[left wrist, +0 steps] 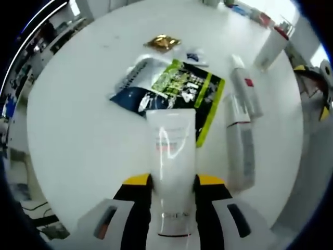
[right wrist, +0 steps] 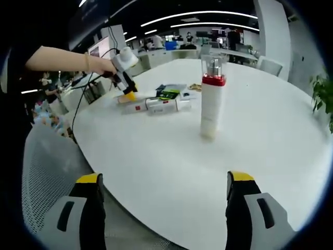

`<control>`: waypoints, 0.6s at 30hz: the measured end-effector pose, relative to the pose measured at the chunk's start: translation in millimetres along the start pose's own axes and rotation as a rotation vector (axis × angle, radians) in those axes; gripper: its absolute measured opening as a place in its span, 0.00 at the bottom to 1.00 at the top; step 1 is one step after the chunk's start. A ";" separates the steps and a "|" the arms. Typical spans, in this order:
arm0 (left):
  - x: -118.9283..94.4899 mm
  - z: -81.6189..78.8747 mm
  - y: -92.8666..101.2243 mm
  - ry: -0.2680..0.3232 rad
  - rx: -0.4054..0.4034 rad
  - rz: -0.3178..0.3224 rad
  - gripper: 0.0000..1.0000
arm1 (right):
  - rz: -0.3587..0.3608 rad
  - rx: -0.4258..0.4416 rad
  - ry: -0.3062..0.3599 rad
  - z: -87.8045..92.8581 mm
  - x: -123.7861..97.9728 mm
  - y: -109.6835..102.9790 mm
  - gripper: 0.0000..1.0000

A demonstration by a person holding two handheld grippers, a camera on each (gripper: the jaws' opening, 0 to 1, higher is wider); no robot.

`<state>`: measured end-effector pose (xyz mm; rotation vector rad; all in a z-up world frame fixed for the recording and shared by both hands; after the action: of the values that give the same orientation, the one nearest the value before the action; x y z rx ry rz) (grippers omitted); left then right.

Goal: Arrange the skincare products in the storage area until every visible bottle or jar stands upright without overlapping.

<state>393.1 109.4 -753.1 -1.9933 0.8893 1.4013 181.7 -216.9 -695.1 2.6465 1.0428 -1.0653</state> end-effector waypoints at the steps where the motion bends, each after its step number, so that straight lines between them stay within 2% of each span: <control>1: -0.1 -0.2 0.1 0.004 -0.004 -0.002 0.32 | -0.001 -0.001 0.000 -0.1 0.2 -0.2 0.98; 18: -15.3 4.4 4.7 0.040 -0.052 -0.019 0.32 | -0.007 -0.015 0.002 -0.5 0.4 -1.3 0.97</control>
<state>383.2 112.9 -740.2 -2.0703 0.8574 1.3921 181.4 -215.5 -694.9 2.6343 1.0574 -1.0529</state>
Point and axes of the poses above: the point that each gripper's makers call its tool centre point, and the gripper's own axes: x roughly forward along the fingers, y roughly to its right, z roughly out of its underside, the point moved 2 cm from there along -x, roughly backward along the fingers, and after that the axes turned 2 degrees about -z, right-handed, at the moved point
